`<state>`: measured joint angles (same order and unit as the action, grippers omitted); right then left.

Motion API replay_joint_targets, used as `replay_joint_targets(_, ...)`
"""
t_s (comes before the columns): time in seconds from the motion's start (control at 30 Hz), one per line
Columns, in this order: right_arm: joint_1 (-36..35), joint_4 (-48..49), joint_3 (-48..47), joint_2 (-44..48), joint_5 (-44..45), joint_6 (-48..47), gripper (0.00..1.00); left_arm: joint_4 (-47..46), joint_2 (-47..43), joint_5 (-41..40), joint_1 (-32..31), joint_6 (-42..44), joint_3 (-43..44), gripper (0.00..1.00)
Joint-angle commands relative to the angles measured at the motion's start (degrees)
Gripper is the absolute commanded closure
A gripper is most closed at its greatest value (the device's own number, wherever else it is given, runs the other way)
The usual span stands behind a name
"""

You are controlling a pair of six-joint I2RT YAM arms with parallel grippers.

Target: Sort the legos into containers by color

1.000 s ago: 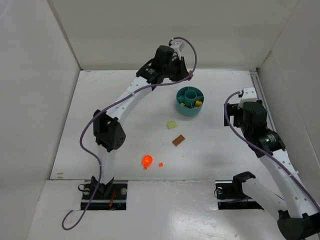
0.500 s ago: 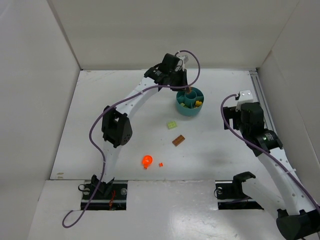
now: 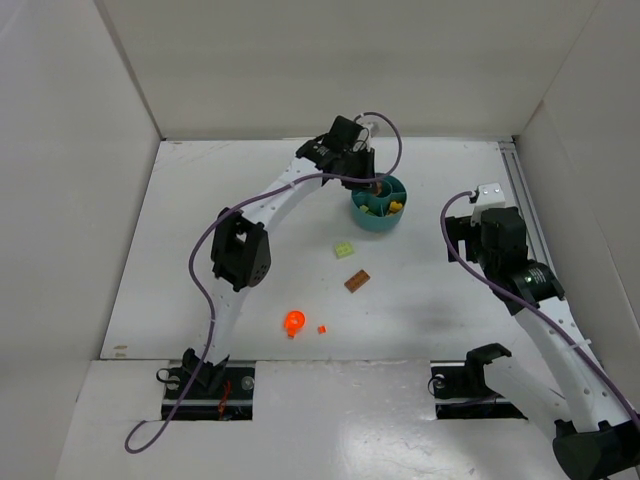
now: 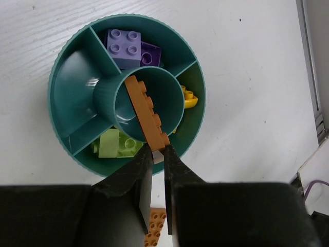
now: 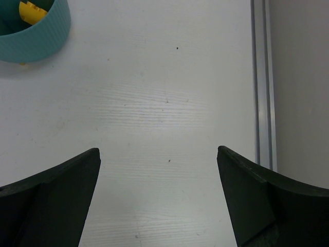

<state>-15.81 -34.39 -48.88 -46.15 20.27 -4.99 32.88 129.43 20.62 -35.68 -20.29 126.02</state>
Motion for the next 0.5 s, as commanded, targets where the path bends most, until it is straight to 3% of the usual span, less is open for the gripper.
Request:
replay_joint_targets(0.0,0.26,1.52,-0.16,0.8,-0.41,-0.28,0.01,-0.89,-0.31,-0.4,-0.44,1.22,2.38,0.95)
replay_joint_targets(0.07,0.26,1.52,-0.16,0.8,-0.41,-0.28,0.01,-0.89,-0.31,-0.41,-0.44,1.22,2.39,0.89)
replay_joint_targets(0.23,0.26,1.52,-0.16,0.8,-0.41,-0.28,0.01,-1.51,-0.84,-0.41,-0.44,1.22,2.39,0.57)
replay_joint_targets(0.43,0.26,2.74,0.36,1.41,-2.69,-3.07,0.01,-2.73,-4.69,0.73,-0.44,2.36,1.52,0.49)
replay_joint_targets(0.47,0.26,4.49,0.98,1.41,-5.13,-4.48,0.01,-3.35,-7.15,1.26,-0.44,3.06,0.03,0.44)
